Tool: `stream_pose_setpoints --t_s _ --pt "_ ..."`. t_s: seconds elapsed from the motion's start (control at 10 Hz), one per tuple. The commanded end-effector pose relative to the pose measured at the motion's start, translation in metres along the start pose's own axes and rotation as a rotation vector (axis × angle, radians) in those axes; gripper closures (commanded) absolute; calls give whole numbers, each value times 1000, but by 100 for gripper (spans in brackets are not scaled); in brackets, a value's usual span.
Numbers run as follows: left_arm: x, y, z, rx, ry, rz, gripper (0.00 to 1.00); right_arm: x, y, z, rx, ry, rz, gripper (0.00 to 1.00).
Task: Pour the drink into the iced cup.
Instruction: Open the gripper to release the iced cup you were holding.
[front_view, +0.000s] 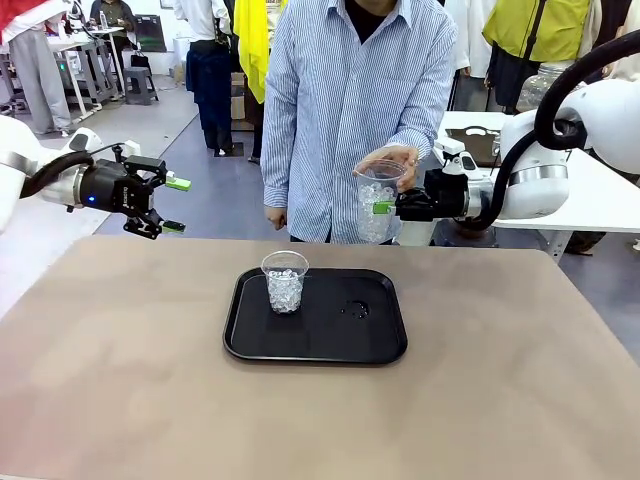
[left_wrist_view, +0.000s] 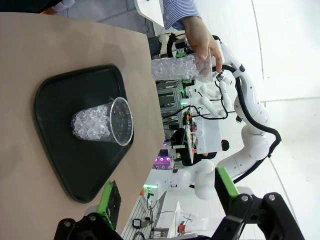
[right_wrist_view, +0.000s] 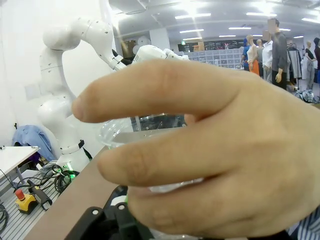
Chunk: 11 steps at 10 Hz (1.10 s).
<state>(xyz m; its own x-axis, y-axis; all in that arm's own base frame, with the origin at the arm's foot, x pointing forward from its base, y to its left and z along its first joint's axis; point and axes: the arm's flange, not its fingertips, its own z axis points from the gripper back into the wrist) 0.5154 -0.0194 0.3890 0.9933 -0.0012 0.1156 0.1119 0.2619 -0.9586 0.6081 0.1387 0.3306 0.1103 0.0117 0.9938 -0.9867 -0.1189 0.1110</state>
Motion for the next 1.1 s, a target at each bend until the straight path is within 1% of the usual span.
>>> stream_pose_setpoints --t_s 0.0,1.0 --pt "-2 -1 1 -1 -1 -1 0 5 1 -1 -7 -11 5 37" --pt "-2 -1 1 -1 -1 -1 0 5 1 -1 -7 -11 5 37"
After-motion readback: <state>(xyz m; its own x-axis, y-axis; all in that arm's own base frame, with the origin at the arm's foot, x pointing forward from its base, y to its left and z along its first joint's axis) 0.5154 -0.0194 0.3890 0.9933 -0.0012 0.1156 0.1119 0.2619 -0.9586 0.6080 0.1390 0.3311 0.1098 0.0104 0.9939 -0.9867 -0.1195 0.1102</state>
